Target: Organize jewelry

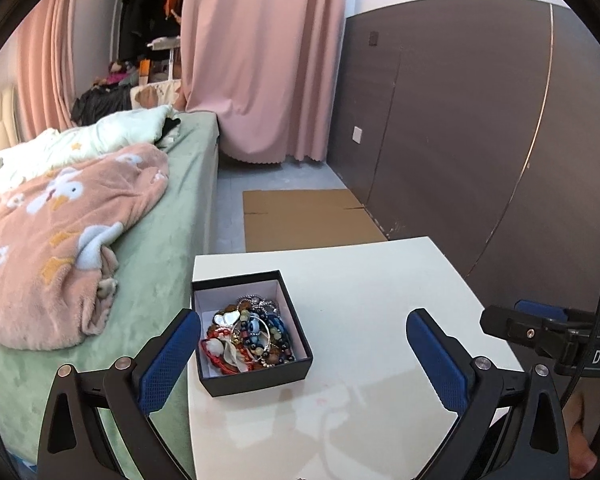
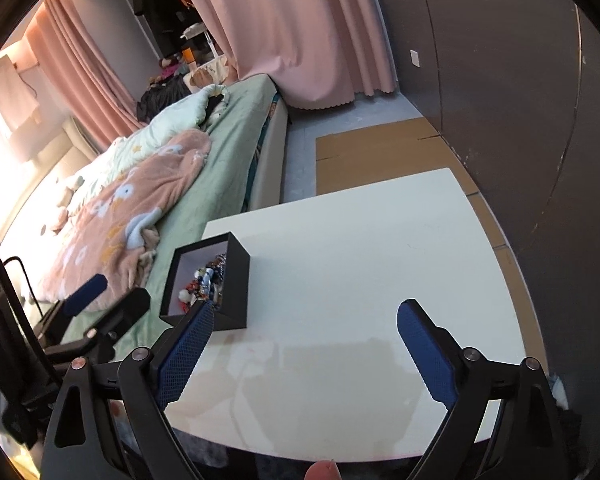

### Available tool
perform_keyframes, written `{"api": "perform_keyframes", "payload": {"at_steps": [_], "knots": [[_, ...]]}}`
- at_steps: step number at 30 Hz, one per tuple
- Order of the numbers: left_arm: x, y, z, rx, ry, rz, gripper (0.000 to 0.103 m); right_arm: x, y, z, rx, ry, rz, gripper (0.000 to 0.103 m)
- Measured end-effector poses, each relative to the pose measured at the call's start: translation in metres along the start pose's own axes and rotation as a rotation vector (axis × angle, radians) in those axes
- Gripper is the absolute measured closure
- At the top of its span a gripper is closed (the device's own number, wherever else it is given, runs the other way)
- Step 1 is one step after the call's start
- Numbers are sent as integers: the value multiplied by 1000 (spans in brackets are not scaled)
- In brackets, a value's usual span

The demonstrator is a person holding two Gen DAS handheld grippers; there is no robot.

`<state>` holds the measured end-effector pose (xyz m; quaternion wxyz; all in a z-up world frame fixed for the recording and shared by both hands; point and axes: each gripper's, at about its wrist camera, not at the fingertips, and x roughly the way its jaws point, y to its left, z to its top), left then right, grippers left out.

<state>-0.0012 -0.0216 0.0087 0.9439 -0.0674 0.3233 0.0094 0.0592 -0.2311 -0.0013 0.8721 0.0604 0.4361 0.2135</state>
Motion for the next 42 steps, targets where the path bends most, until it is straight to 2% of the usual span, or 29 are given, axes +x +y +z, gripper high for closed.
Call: {"api": "perform_keyframes", "payload": {"at_steps": [5,16,42], "knots": [[0,1,1,-4,-1,1,0,-1,-6,-3,10,12,0,9],[-1,-5,0,19,-12,1,0,3,-6,-5,-11,32,-89,9],[-1,-8,-1,28,-10,1,0,1,-9,-6,-5,19,-87,9]]}}
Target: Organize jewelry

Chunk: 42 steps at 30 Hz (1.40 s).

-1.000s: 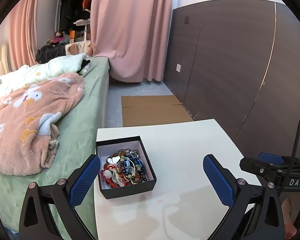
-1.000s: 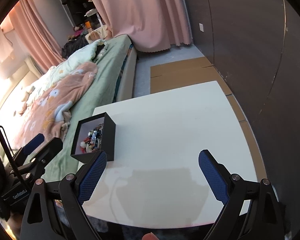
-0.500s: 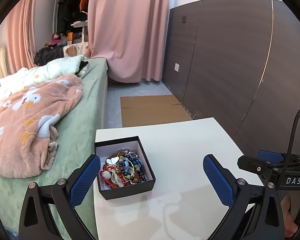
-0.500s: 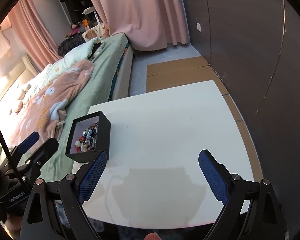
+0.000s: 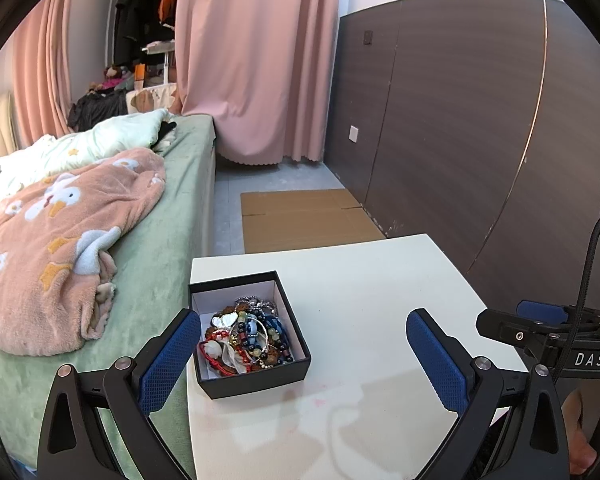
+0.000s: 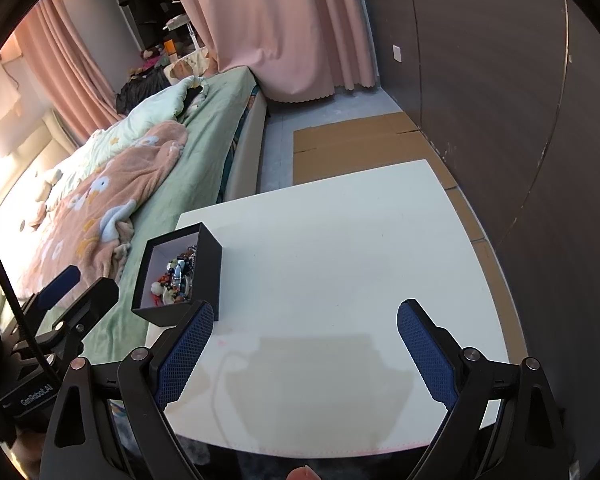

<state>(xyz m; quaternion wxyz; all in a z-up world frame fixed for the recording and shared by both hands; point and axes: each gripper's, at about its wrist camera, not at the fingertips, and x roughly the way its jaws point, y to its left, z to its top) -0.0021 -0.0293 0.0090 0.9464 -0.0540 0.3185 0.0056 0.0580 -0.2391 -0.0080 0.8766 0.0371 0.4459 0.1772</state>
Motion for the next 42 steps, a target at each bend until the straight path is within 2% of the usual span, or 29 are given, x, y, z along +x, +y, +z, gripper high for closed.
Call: {"api": "perform_keyframes", "payload": {"at_steps": [34,36,38,42], "knots": [[1,3,1,4,-9,2,0,-2,4,-1,-11,-7,-7,9],[1,3,1,5,-8,3,0,-2,5,-1,-12,-7,-11,7],[1,3,1,8,-8,5,0,-2,6,0,-10,-9,-18,0],[0,4,3,6,-8,9,0,-5,9,1,-13,-17,-21,0]]}}
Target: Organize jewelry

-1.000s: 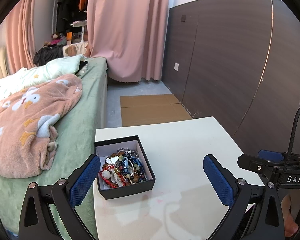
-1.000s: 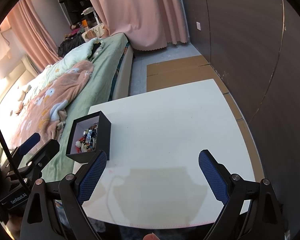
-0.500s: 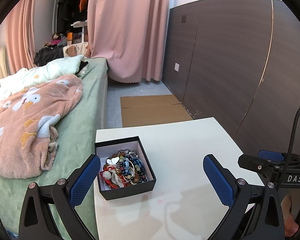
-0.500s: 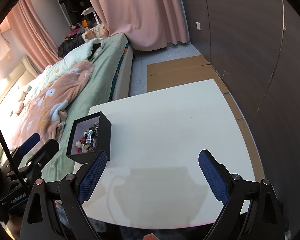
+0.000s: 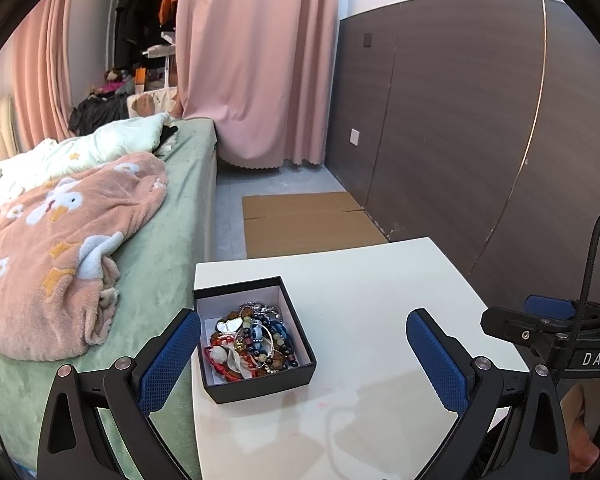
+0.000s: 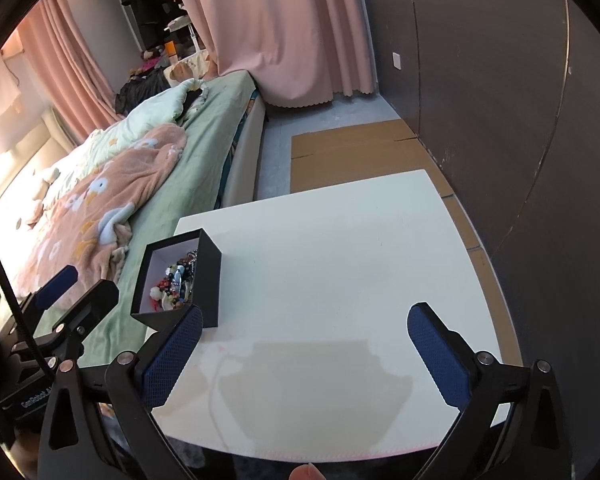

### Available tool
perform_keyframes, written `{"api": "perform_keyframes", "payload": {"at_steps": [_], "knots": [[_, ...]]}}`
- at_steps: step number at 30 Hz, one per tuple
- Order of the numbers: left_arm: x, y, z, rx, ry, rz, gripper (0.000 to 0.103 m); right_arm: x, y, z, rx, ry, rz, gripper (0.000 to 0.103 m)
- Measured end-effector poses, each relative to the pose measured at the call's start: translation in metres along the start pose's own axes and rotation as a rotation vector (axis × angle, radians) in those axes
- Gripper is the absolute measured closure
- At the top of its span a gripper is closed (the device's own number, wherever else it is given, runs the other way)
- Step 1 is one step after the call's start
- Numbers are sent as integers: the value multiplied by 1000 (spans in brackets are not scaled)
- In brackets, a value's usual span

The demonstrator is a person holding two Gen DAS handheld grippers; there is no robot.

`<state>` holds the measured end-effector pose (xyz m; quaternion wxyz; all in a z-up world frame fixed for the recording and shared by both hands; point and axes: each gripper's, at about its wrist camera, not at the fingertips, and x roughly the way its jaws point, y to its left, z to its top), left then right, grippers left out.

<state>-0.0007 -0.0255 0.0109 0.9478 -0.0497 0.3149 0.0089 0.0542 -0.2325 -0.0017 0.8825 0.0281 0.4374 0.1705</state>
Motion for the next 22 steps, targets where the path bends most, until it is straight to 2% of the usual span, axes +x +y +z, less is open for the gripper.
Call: {"api": "perform_keyframes", "payload": {"at_steps": [22], "knots": [[3,2,1,-19,14,-8,0,2,1,3,-12,21,9,0]]}}
